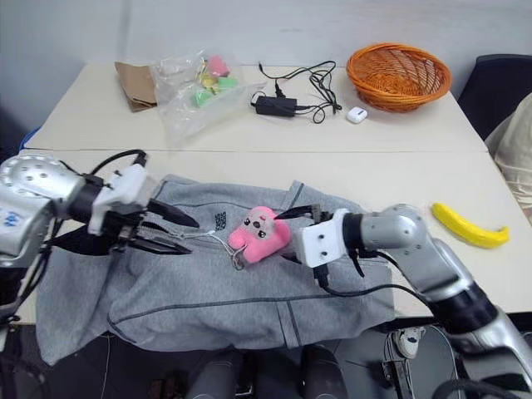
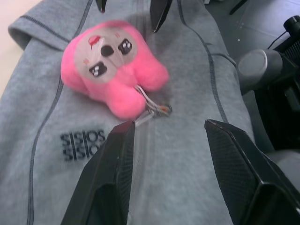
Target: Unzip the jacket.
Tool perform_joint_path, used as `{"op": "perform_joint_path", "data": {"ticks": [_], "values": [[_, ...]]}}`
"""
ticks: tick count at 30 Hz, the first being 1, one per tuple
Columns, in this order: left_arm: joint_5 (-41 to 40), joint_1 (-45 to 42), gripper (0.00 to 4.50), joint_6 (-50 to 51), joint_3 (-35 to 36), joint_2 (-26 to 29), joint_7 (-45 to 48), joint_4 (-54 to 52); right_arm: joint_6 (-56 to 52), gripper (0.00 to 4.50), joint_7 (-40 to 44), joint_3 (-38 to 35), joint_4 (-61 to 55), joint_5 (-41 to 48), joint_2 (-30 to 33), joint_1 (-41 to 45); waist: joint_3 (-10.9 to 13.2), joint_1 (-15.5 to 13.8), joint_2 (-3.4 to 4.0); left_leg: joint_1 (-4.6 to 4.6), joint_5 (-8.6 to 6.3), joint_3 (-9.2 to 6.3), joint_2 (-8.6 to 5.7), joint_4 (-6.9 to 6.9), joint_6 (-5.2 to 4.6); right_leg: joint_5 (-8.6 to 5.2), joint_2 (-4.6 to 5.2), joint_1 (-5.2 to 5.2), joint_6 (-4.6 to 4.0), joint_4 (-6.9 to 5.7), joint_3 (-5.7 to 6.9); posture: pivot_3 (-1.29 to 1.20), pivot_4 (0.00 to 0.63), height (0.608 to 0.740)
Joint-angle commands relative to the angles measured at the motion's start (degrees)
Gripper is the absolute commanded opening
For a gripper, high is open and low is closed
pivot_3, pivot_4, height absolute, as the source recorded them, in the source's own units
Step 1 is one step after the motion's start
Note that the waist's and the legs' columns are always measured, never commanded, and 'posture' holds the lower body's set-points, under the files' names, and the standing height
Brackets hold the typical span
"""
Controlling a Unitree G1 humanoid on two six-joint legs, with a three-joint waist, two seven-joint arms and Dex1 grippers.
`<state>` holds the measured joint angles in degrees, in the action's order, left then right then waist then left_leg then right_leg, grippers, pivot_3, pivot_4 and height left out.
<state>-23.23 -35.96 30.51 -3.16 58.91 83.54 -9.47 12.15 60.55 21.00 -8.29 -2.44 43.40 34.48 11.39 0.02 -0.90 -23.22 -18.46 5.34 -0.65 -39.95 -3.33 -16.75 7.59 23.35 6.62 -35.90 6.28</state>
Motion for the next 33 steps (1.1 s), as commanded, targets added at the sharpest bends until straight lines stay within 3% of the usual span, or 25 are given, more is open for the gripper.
{"op": "perform_joint_path", "data": {"ticks": [1, 3, 6, 14, 16, 22, 30, 33], "values": [[0.0, 2.0, 2.50, -1.3, 2.6, 1.9, -0.8, -1.1, 10.6, 3.74, -0.6, 3.2, 8.5, -6.7, -1.9, 3.8, 0.0, 0.0, 0.00, 0.00, 0.00, 0.01, 0.00, -0.03, 0.00, 0.00, 0.00, -0.02, 0.00, 0.00, -0.01, 0.00, 0.150, 0.740], [-0.1, 2.5, 2.50, -1.4, 3.2, 2.0, -1.7, -1.2, 12.0, 3.74, -2.2, 3.7, 12.6, -8.1, -4.5, 5.4, 0.0, 0.0, 0.00, 0.00, 0.00, -0.03, -0.01, -0.05, -0.01, 0.00, 0.01, -0.05, 0.00, -0.01, -0.01, 0.00, 0.150, 0.740], [-0.4, 3.0, 2.55, -1.0, 4.0, 1.7, -3.4, -1.3, 13.4, 3.15, -3.7, 3.9, 18.1, -9.5, -7.8, 7.6, 0.0, 0.4, 0.01, 0.01, 0.01, -0.01, 0.01, -0.05, 0.00, 0.00, -0.02, -0.02, 0.00, -0.06, -0.03, 0.00, 0.150, 0.740], [4.2, 2.5, 2.55, -7.7, 2.8, 1.5, -4.4, 7.3, 11.9, 0.47, -2.2, 1.3, 17.0, -6.8, -7.6, 5.8, 0.0, 0.4, 0.04, 0.01, 0.00, -0.01, 0.07, -0.02, 0.06, -0.03, -0.06, -0.01, -0.05, -0.07, -0.01, 0.00, 0.150, 0.740], [5.4, 1.3, 2.55, -9.5, 1.7, 1.2, -3.6, 10.8, 10.5, 0.02, -2.6, 0.3, 15.3, -6.5, -7.1, 4.7, 0.0, 0.2, 0.04, 0.02, 0.00, -0.01, 0.08, -0.02, 0.06, -0.03, -0.07, -0.01, -0.05, -0.08, 0.00, 0.00, 0.150, 0.740], [10.4, -2.5, 4.41, -21.0, -2.6, -2.2, -0.4, 19.2, 5.3, 0.00, -3.1, -3.1, 9.4, -5.2, -5.0, 0.4, 0.0, -0.2, 0.04, 0.00, 0.00, 0.00, 0.06, -0.02, 0.05, -0.03, -0.05, -0.01, -0.05, -0.06, 0.05, 0.00, 0.150, 0.740], [17.9, -8.5, 4.46, -31.7, -9.3, -9.0, 1.2, 33.2, 0.5, 0.00, -3.8, -5.9, 3.8, -5.2, -3.1, -4.0, 0.0, 0.1, 0.05, 0.00, 0.00, 0.06, 0.05, -0.04, 0.05, -0.02, -0.07, 0.01, -0.04, -0.10, 0.08, 0.00, 0.150, 0.740], [20.7, -8.9, 3.82, -36.9, -11.2, -10.7, 1.4, 38.0, -1.6, 0.00, -4.3, -6.6, 2.1, -5.0, -3.1, -4.4, 0.0, 0.1, 0.05, 0.00, 0.00, 0.08, 0.05, -0.04, 0.05, -0.02, -0.06, 0.02, -0.04, -0.10, 0.07, 0.00, 0.150, 0.740]]}}
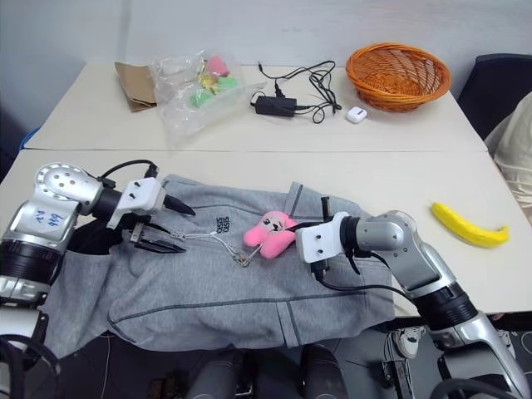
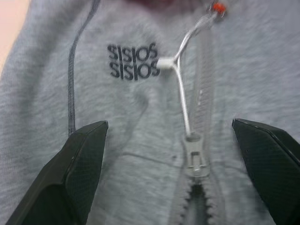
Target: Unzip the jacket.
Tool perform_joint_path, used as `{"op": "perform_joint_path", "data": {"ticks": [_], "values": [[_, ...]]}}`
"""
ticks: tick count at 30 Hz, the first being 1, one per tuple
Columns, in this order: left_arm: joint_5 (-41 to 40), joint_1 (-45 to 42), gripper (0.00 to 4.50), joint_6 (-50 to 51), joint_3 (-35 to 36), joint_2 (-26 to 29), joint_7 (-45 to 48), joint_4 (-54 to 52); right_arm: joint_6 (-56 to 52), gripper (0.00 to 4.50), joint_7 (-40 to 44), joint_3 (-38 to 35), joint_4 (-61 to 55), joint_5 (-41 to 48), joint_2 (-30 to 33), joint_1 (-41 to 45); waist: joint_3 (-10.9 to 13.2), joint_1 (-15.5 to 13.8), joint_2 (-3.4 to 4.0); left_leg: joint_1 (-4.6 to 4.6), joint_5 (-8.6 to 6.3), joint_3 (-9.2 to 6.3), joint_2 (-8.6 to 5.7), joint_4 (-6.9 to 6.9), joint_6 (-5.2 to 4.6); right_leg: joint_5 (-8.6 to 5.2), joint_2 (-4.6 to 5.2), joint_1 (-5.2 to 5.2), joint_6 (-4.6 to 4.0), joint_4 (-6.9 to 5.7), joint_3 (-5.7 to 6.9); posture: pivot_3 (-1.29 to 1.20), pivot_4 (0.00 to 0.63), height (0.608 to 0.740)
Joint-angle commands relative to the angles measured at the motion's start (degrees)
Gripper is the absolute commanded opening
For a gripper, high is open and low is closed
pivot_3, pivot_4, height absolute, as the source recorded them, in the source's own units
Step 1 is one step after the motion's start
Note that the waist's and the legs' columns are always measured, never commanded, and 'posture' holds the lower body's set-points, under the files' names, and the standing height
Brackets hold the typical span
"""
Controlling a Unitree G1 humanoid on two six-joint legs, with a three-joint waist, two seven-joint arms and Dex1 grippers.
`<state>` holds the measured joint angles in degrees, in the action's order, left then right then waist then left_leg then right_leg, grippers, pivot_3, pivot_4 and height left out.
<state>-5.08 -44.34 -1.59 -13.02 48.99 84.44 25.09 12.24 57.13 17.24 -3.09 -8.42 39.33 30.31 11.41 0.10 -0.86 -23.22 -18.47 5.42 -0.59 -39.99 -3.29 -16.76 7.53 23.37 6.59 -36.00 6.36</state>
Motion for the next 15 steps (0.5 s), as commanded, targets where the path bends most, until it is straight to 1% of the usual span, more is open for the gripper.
{"op": "perform_joint_path", "data": {"ticks": [1, 5, 8, 12, 15], "values": [[3.3, -0.5, 3.51, -6.3, -1.9, -1.1, 1.0, 4.8, -2.3, 0.00, -1.0, -3.1, -3.5, 0.9, 1.1, -0.4, 0.0, 0.0, 0.00, 0.00, 0.00, 0.00, 0.00, 0.00, 0.00, 0.00, 0.00, 0.00, 0.00, 0.00, 0.00, 0.00, 0.150, 0.740], [4.8, -0.2, 2.26, -9.6, -2.8, -2.0, 1.6, 7.7, -3.7, 0.00, -1.4, -3.7, -4.8, 0.9, 2.0, -1.3, 0.0, -0.1, 0.00, 0.00, 0.00, -0.02, 0.00, -0.01, -0.01, 0.00, 0.02, -0.01, 0.00, 0.00, 0.01, 0.00, 0.150, 0.740], [7.3, 0.3, 1.51, -12.5, -3.9, -2.7, -0.1, 9.3, -4.5, 0.00, -1.8, -5.3, -4.8, 0.8, 3.2, -2.1, 0.0, -0.1, 0.04, 0.02, 0.00, -0.01, 0.00, -0.02, -0.02, 0.00, 0.04, -0.02, 0.01, -0.03, 0.01, 0.00, 0.150, 0.740], [9.7, 0.3, 1.51, -14.8, -4.7, -2.8, -1.3, 11.0, -6.6, 0.00, -1.9, -8.3, -5.7, 2.4, 4.8, -2.9, -0.2, -0.1, 0.25, 0.09, 0.01, 0.00, 0.00, -0.02, -0.02, 0.01, 0.05, -0.06, 0.01, -0.05, 0.00, 0.00, 0.150, 0.740], [10.4, 0.6, 1.51, -16.0, -4.9, -2.4, -1.8, 12.6, -8.6, 0.00, -0.7, -14.4, -7.1, 5.8, 8.9, -6.4, -0.2, -0.2, 0.38, 0.14, 0.01, -0.02, 0.00, -0.02, -0.04, 0.01, 0.07, -0.12, 0.01, -0.06, 0.01, 0.00, 0.150, 0.740]]}}
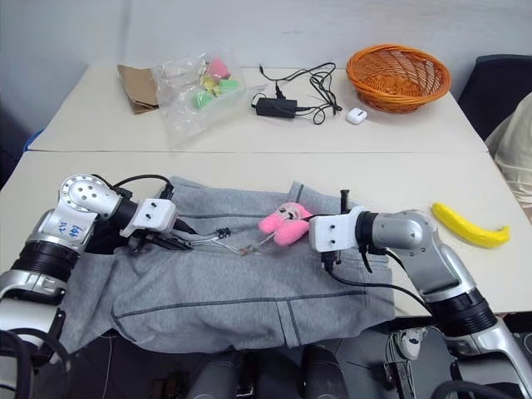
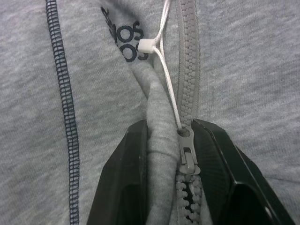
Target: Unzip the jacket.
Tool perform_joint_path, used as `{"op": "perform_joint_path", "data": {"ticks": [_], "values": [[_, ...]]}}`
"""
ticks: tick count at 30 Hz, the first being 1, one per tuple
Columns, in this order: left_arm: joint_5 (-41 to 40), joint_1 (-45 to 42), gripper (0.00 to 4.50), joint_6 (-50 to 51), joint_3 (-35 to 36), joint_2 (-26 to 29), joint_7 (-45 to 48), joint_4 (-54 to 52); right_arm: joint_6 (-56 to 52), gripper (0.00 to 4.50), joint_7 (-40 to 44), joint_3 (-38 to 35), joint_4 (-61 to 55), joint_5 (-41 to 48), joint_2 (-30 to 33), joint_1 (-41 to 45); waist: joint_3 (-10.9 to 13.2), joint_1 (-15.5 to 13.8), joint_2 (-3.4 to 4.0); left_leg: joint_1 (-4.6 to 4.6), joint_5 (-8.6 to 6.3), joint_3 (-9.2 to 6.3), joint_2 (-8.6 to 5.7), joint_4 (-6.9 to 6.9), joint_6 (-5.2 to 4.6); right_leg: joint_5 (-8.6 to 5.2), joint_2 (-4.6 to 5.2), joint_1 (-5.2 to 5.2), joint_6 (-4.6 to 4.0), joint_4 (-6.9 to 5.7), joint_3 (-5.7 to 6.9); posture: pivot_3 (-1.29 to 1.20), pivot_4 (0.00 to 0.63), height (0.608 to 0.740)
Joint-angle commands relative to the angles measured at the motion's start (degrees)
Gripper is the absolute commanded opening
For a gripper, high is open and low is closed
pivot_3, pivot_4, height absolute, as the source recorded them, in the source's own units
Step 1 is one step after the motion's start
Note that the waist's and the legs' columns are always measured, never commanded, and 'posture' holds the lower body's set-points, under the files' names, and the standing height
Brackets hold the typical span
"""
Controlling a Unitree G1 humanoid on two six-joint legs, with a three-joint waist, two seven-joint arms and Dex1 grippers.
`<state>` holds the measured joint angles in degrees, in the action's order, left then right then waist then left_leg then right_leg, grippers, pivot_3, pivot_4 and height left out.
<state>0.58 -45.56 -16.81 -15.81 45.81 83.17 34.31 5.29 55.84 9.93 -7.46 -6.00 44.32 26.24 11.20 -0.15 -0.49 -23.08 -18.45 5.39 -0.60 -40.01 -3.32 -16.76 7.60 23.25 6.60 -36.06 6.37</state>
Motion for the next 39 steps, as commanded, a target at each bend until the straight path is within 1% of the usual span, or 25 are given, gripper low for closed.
{"op": "perform_joint_path", "data": {"ticks": [1, 4, 7, 11, 14, 16, 19, 22, 25, 28, 30, 34, 36, 37, 39], "values": [[4.8, 2.1, 1.51, -1.2, -2.1, 1.2, -0.8, 4.0, -2.3, 0.00, 1.0, -9.7, -3.1, 4.5, 5.8, -4.3, 0.0, -0.1, 0.03, 0.02, 0.00, 0.01, 0.00, 0.00, 0.00, 0.00, 0.00, -0.02, 0.00, 0.00, -0.01, 0.00, 0.150, 0.740], [5.1, 2.5, 1.51, -2.4, -2.2, 2.0, -1.3, 5.1, -3.5, 0.00, 1.2, -14.3, -4.0, 6.6, 9.2, -8.3, -0.1, 0.1, 0.10, 0.17, -0.01, 0.00, 0.00, 0.01, -0.02, 0.00, 0.00, -0.18, 0.00, 0.04, 0.00, 0.00, 0.150, 0.740], [4.0, 3.7, 1.51, -1.9, -1.6, 2.8, -0.9, 5.2, -4.7, 0.00, 0.6, -19.0, -4.9, 8.0, 11.5, -13.3, -0.1, 0.0, 0.12, 0.77, -0.06, 0.01, 0.02, 0.17, -0.03, -0.01, 0.06, -0.76, -0.01, 0.12, -0.02, 0.00, 0.150, 0.740], [4.0, 5.3, 1.51, -2.6, -1.2, 3.9, -0.8, 4.9, -6.9, 0.00, -0.5, -22.5, -7.0, 9.3, 11.8, -18.3, -0.1, 0.2, 0.16, 0.84, -0.15, 0.02, 0.02, 0.17, -0.05, -0.01, 0.44, -0.80, -0.01, 0.14, -0.21, 0.00, 0.150, 0.740], [4.0, 5.8, 1.51, -2.8, -0.9, 4.4, -1.1, 5.1, -7.1, 0.00, -1.2, -27.7, -5.7, 8.8, 12.3, -24.0, -0.2, 0.7, 0.40, 0.96, -0.18, 0.09, 0.14, 0.33, 0.06, -0.06, 0.35, -0.82, -0.11, 0.15, -0.18, 0.00, 0.150, 0.740], [3.8, 6.1, 1.51, -3.0, -0.6, 4.7, -0.9, 5.1, -6.7, 0.00, -1.6, -32.2, -1.9, 8.5, 13.2, -26.9, -0.4, 0.9, 0.63, 1.04, -0.16, 0.21, 0.23, 0.41, 0.11, -0.06, 0.19, -0.80, -0.11, 0.15, -0.15, 0.00, 0.150, 0.740], [3.8, 6.4, 1.51, -3.3, -0.4, 4.9, -1.0, 5.2, -5.6, 0.00, -2.6, -38.4, 7.2, 8.5, 15.2, -28.3, -0.5, 1.1, 0.79, 1.12, -0.16, 0.36, 0.25, 0.50, 0.11, -0.06, 0.07, -0.79, -0.12, 0.18, -0.26, 0.00, 0.150, 0.740], [3.9, 6.6, 1.51, -3.5, -0.2, 4.9, -1.5, 5.4, -3.2, 0.00, -3.7, -41.5, 17.4, 8.3, 17.4, -28.3, -0.5, 1.5, 0.84, 1.36, -0.17, 0.54, 0.25, 0.75, 0.09, -0.08, 0.12, -0.82, -0.13, 0.25, -0.43, 0.00, 0.150, 0.740], [4.0, 6.8, 1.51, -3.2, -0.3, 4.5, -2.3, 5.2, -1.7, 0.00, -7.0, -42.6, 31.9, 8.4, 20.4, -23.9, -0.5, 1.8, 0.85, 1.74, -0.16, 0.68, 0.27, 1.03, 0.13, -0.13, 0.16, -0.98, -0.23, 0.49, -0.53, 0.00, 0.150, 0.740], [4.1, 7.1, 1.51, -3.3, -0.4, 4.3, -2.9, 5.1, -5.4, 0.00, -11.7, -43.6, 45.6, 11.1, 23.0, -13.7, -0.6, 2.1, 1.10, 1.88, -0.18, 0.84, 0.28, 1.09, 0.15, -0.13, 0.22, -0.98, -0.24, 0.49, -0.68, 0.00, 0.150, 0.740], [4.2, 7.2, 1.51, -3.4, -0.4, 4.3, -3.3, 5.2, -7.6, 0.00, -13.5, -43.7, 51.8, 12.8, 24.1, -7.5, -0.8, 2.1, 1.41, 1.90, -0.19, 0.92, 0.28, 1.10, 0.18, -0.14, 0.24, -0.89, -0.25, 0.44, -0.82, 0.00, 0.150, 0.740], [4.3, 7.4, 1.51, -3.5, -0.3, 4.3, -4.3, 5.2, -11.5, 0.00, -20.5, -43.8, 64.4, 14.9, 25.8, 4.3, -0.9, 2.1, 1.56, 1.88, -0.18, 0.95, 0.29, 1.15, 0.22, -0.19, 0.26, -0.81, -0.33, 0.42, -1.21, 0.00, 0.150, 0.740], [4.3, 7.7, 1.51, -3.5, -0.3, 4.4, -4.8, 5.1, -13.5, 0.00, -24.2, -44.1, 69.0, 16.2, 26.1, 9.3, -0.9, 2.0, 1.58, 1.88, -0.20, 0.97, 0.29, 1.14, 0.24, -0.19, 0.29, -0.81, -0.34, 0.43, -1.32, 0.00, 0.150, 0.740], [4.3, 7.9, 1.51, -3.6, -0.3, 4.4, -4.9, 4.9, -12.9, 0.00, -24.5, -42.9, 69.7, 15.8, 26.0, 10.5, -0.9, 1.8, 1.58, 1.88, -0.21, 0.95, 0.29, 1.13, 0.25, -0.19, 0.33, -0.81, -0.35, 0.43, -1.31, 0.00, 0.150, 0.740], [3.8, 8.4, 1.51, -3.4, -0.1, 4.5, -4.8, 4.1, -12.6, 0.00, -20.7, -39.9, 68.1, 15.8, 24.3, 11.9, -0.9, 1.8, 1.71, 1.84, -0.25, 0.93, 0.27, 1.16, 0.26, -0.20, 0.40, -0.78, -0.35, 0.46, -1.30, 0.00, 0.150, 0.740]]}}
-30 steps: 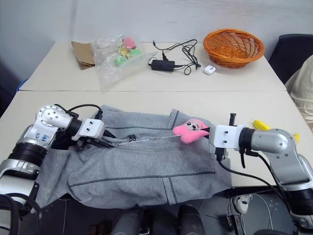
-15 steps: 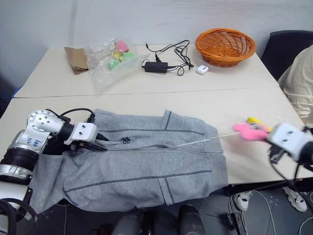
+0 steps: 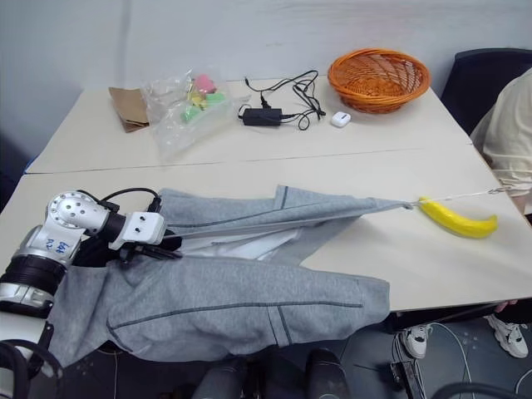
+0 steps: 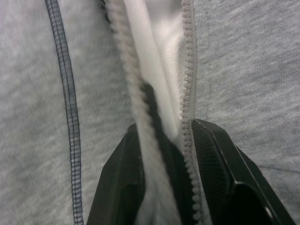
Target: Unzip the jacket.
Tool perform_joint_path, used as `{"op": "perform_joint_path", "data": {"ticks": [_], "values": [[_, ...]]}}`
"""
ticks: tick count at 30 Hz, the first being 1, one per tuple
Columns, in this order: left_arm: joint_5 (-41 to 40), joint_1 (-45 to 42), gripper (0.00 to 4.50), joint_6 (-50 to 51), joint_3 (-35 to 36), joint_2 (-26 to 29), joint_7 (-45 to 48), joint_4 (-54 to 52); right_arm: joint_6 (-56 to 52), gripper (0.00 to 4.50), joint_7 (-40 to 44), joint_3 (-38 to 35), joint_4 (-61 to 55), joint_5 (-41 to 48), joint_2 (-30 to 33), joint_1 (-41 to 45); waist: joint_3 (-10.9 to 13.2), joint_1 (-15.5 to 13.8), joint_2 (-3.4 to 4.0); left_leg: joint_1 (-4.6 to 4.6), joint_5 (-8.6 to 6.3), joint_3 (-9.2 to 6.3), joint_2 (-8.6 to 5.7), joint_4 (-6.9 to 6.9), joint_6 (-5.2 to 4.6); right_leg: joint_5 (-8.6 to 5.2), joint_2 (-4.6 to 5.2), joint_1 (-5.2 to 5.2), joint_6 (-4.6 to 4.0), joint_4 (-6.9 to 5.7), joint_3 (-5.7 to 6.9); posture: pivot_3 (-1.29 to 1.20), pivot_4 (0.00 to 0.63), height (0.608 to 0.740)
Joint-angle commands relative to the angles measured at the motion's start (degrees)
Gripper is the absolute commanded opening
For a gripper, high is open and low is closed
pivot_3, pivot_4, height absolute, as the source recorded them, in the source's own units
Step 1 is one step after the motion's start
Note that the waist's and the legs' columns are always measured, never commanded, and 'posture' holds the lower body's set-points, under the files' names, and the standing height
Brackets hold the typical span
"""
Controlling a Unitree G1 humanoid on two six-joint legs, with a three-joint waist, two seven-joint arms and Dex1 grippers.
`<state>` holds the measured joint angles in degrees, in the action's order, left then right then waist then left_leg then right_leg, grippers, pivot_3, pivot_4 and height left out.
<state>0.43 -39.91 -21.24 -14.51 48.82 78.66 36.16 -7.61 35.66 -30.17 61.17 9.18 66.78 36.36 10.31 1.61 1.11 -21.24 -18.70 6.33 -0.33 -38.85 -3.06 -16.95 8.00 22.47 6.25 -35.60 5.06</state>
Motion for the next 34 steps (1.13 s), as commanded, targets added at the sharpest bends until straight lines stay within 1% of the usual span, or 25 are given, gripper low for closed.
{"op": "perform_joint_path", "data": {"ticks": [1, 3, 4, 5, 7, 9, 10, 11, 13, 16, 17, 18, 20, 21, 22, 23, 27, 29, 30, 32, 34], "values": [[3.1, 3.2, 1.51, 1.9, -1.1, 1.4, 0.1, 1.4, -0.8, 0.00, 2.9, 1.2, -2.6, 1.7, 0.5, 2.4, 0.0, 0.0, 0.18, -0.01, -0.01, 0.00, -0.01, 0.00, -0.01, 0.00, 0.01, 0.00, 0.00, 0.01, -0.01, 0.00, 0.150, 0.740], [-0.7, 3.8, 1.51, 7.0, 0.4, 0.5, 1.8, -2.1, -6.3, 0.00, 12.7, 4.4, -13.8, 6.3, -3.8, 0.9, -0.1, 0.2, 0.22, -0.01, -0.02, 0.02, -0.01, 0.03, 0.00, 0.00, -0.01, 0.00, 0.00, 0.02, -0.02, 0.00, 0.150, 0.740], [-3.3, 3.9, 1.51, 11.0, 1.5, -0.2, 2.9, -4.6, -10.0, 0.00, 16.8, 6.5, -22.5, 9.7, -6.4, -0.7, -0.1, 0.7, 0.23, 0.01, -0.02, 0.02, 0.00, 0.07, 0.00, 0.00, -0.04, 0.00, 0.00, 0.02, -0.02, 0.00, 0.150, 0.740], [-5.4, 3.8, 1.51, 15.0, 2.6, -0.8, 3.6, -6.9, -14.1, 0.00, 19.2, 8.0, -30.9, 12.8, -8.3, -2.8, -0.1, 1.0, 0.23, 0.01, -0.03, 0.05, 0.09, 0.06, 0.03, 0.00, -0.16, 0.00, 0.00, -0.02, -0.10, 0.00, 0.150, 0.740], [-8.3, 3.2, 1.51, 21.2, 4.2, -1.5, 4.4, -10.0, -19.6, 0.00, 21.1, 10.1, -41.8, 15.7, -9.9, -6.0, -0.1, 0.7, 0.22, -0.05, -0.02, 0.05, 0.12, 0.04, 0.04, 0.01, -0.28, 0.05, 0.01, -0.17, -0.08, 0.00, 0.150, 0.740], [-10.0, 2.2, 1.89, 26.0, 5.5, -1.8, 4.6, -11.9, -22.0, 0.67, 22.0, 12.0, -47.6, 15.8, -9.8, -8.2, 0.0, -0.1, 0.21, -0.31, -0.02, 0.01, 0.13, -0.08, 0.04, 0.00, -0.35, 0.23, 0.01, -0.36, -0.04, 0.00, 0.150, 0.740], [-10.7, 1.8, 2.07, 28.0, 5.9, -1.7, 4.9, -12.7, -23.3, 0.91, 22.2, 12.5, -49.1, 16.0, -9.6, -8.7, 0.0, -0.6, 0.19, -0.55, -0.02, -0.01, 0.12, -0.20, 0.00, 0.00, -0.37, 0.40, 0.01, -0.36, 0.02, 0.00, 0.150, 0.740], [-12.1, 1.1, 2.42, 30.6, 6.8, -1.2, 5.6, -13.2, -24.4, 1.32, 23.7, 13.1, -49.9, 16.2, -8.6, -9.0, 0.0, -0.9, 0.15, -0.96, -0.04, -0.13, 0.11, -0.39, -0.05, 0.02, -0.37, 0.70, 0.04, -0.36, 0.13, 0.00, 0.150, 0.740], [-14.0, -0.6, 3.03, 34.9, 8.6, -0.4, 6.1, -13.5, -25.3, 1.99, 26.7, 14.0, -50.5, 16.0, -6.5, -9.6, 0.0, -1.8, 0.10, -1.41, 0.00, -0.09, -0.03, -0.53, -0.21, 0.09, -0.42, 1.06, 0.16, -0.36, 0.17, 0.00, 0.150, 0.740], [-16.1, -2.6, 3.98, 39.4, 11.2, 2.3, 7.4, -13.2, -24.9, 3.01, 31.3, 14.8, -49.1, 14.7, -2.1, -10.2, 0.1, -2.0, -0.08, -1.95, -0.07, -0.18, -0.06, -1.00, -0.44, 0.17, -0.47, 1.23, 0.31, -0.32, 0.70, 0.00, 0.150, 0.740], [-17.2, -3.5, 4.33, 41.6, 12.3, 3.6, 8.1, -13.1, -24.7, 3.39, 33.6, 15.1, -48.8, 14.6, -0.1, -10.6, 0.1, -1.9, -0.11, -1.97, -0.13, -0.17, -0.07, -1.13, -0.55, 0.22, -0.45, 1.17, 0.40, -0.28, 0.79, 0.00, 0.150, 0.740], [-18.1, -4.3, 4.46, 43.7, 13.4, 4.7, 8.4, -13.0, -24.7, 3.59, 35.9, 15.1, -48.8, 14.8, 1.8, -11.4, 0.2, -1.9, -0.18, -1.97, -0.15, -0.16, -0.09, -1.18, -0.60, 0.24, -0.44, 1.15, 0.43, -0.28, 0.80, 0.00, 0.150, 0.740], [-19.7, -5.5, 4.50, 47.4, 15.0, 6.7, 9.0, -13.0, -24.1, 4.30, 39.6, 14.8, -48.8, 15.1, 4.5, -12.9, 0.3, -1.6, -0.31, -1.97, -0.13, -0.17, -0.14, -1.23, -0.68, 0.29, -0.38, 1.12, 0.52, -0.27, 0.79, 0.00, 0.150, 0.740], [-20.5, -5.8, 4.50, 49.2, 15.7, 7.9, 9.6, -13.1, -23.5, 4.45, 41.1, 14.5, -48.5, 15.1, 5.7, -13.6, 0.3, -1.4, -0.34, -1.93, -0.13, -0.19, -0.13, -1.22, -0.68, 0.29, -0.36, 1.07, 0.52, -0.27, 0.80, 0.00, 0.150, 0.740], [-21.2, -5.9, 4.50, 50.5, 16.1, 8.7, 10.0, -13.4, -23.1, 4.45, 42.1, 14.2, -48.5, 15.2, 6.4, -14.3, 0.3, -1.4, -0.34, -1.92, -0.14, -0.20, -0.13, -1.22, -0.67, 0.29, -0.35, 1.07, 0.52, -0.27, 0.80, 0.00, 0.150, 0.740], [-21.9, -5.8, 4.50, 52.0, 17.1, 10.9, 11.0, -13.5, -22.0, 4.45, 43.2, 13.7, -47.3, 14.8, 7.7, -14.6, 0.3, -1.3, -0.34, -1.90, -0.14, -0.21, -0.12, -1.21, -0.66, 0.29, -0.35, 1.07, 0.52, -0.27, 0.79, 0.00, 0.150, 0.740], [-27.4, -2.9, 4.50, 55.7, 19.3, 21.3, 13.8, -13.9, -20.2, 4.45, 49.1, 10.2, -42.9, 15.5, 12.3, -15.8, 0.5, -0.5, -0.37, -1.91, -0.16, -0.17, -0.06, -1.15, -0.58, 0.27, -0.33, 1.15, 0.49, -0.28, 0.76, 0.00, 0.150, 0.740], [-30.2, 0.4, 4.50, 55.1, 19.8, 26.9, 13.8, -14.3, -19.1, 4.45, 53.5, 7.8, -41.0, 15.6, 14.7, -18.4, 0.5, -0.1, -0.37, -1.90, -0.20, -0.18, -0.03, -1.08, -0.51, 0.23, -0.29, 1.18, 0.42, -0.26, 0.78, 0.00, 0.150, 0.740], [-31.3, 1.7, 4.50, 54.8, 20.0, 28.7, 13.8, -14.4, -18.6, 4.45, 54.7, 6.9, -40.4, 15.5, 15.3, -19.4, 0.5, 0.0, -0.37, -1.90, -0.23, -0.17, 0.00, -1.08, -0.46, 0.22, -0.25, 1.18, 0.40, -0.24, 0.78, 0.00, 0.150, 0.740], [-33.5, 5.6, 4.50, 53.2, 20.7, 32.6, 13.8, -14.4, -18.1, 4.45, 55.6, 5.3, -39.4, 15.6, 15.8, -20.5, 0.5, 0.1, -0.37, -1.84, -0.25, -0.18, 0.03, -1.06, -0.43, 0.20, -0.24, 1.13, 0.37, -0.21, 0.80, 0.00, 0.150, 0.740], [-34.1, 9.0, 4.50, 50.8, 21.2, 34.8, 13.8, -13.8, -19.0, 4.45, 54.7, 4.3, -39.1, 16.3, 15.4, -20.4, 0.6, 0.1, -0.37, -1.81, -0.25, -0.17, 0.04, -1.09, -0.43, 0.20, -0.17, 1.13, 0.37, -0.24, 0.77, 0.00, 0.150, 0.740]]}}
